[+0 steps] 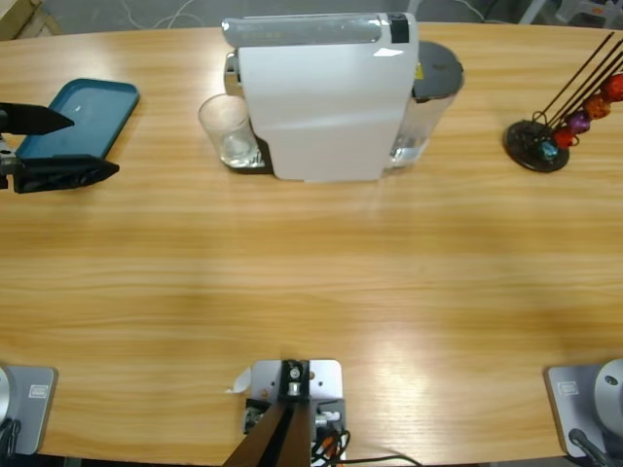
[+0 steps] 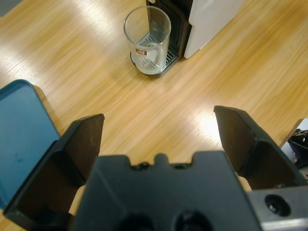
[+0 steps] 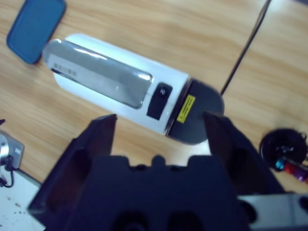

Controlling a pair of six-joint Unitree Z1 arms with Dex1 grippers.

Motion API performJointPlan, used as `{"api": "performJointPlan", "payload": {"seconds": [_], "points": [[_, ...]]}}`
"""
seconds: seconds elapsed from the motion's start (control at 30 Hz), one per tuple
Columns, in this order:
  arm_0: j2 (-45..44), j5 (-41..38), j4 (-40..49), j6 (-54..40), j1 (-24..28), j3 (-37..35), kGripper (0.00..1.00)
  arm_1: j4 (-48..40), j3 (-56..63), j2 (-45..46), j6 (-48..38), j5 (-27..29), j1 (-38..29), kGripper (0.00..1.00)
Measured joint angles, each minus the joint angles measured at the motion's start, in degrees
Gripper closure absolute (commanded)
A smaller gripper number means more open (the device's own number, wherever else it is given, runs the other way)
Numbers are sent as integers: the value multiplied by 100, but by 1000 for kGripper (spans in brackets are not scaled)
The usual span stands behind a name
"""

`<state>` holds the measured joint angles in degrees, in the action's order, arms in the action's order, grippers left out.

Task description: Pour coffee

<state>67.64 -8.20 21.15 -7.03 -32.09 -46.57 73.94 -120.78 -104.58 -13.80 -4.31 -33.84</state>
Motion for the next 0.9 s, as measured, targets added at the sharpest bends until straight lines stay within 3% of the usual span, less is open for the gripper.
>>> {"api": "performJointPlan", "payload": {"seconds": [0.63, 0.9], "points": [[-22, 0, 0, 0, -25, -56, 4, 288, -191, -160, -100, -170, 0, 0], [-74, 0, 0, 0, -64, -78, 4, 499, 368, 511, -46, -202, -328, 0]]}}
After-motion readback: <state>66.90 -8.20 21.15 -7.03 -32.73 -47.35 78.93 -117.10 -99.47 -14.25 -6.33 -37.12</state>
